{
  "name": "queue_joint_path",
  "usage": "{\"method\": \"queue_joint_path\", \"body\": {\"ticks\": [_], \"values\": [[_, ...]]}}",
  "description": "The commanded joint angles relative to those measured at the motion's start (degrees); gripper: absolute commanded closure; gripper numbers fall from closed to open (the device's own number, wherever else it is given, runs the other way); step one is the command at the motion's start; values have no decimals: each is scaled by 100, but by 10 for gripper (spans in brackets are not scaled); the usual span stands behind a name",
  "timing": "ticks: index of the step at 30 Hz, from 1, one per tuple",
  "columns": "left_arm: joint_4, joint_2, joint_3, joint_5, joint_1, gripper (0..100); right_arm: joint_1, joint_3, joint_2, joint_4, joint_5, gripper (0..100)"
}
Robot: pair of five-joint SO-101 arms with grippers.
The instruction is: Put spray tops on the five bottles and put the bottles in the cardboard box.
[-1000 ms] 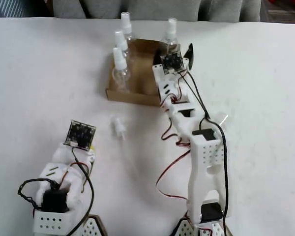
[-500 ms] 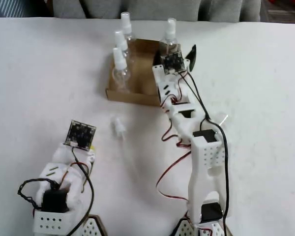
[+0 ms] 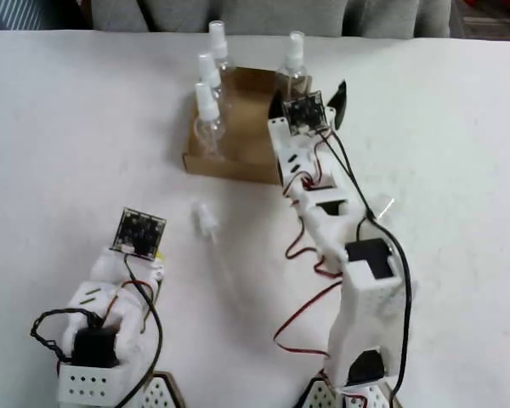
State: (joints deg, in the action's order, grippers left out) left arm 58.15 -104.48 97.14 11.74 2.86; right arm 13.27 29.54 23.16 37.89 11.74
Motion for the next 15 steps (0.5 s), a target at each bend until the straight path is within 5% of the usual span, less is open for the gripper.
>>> {"method": "queue_joint_path", "body": {"ticks": [1, 9, 15], "values": [[-176, -31, -9, 70, 40, 943, 57, 431, -866, -31, -53, 601], [-176, -31, -9, 70, 40, 943, 154, 2057, -2527, -180, -53, 601], [-176, -31, -9, 70, 40, 943, 101, 2884, -3811, -1464, -114, 601]]}}
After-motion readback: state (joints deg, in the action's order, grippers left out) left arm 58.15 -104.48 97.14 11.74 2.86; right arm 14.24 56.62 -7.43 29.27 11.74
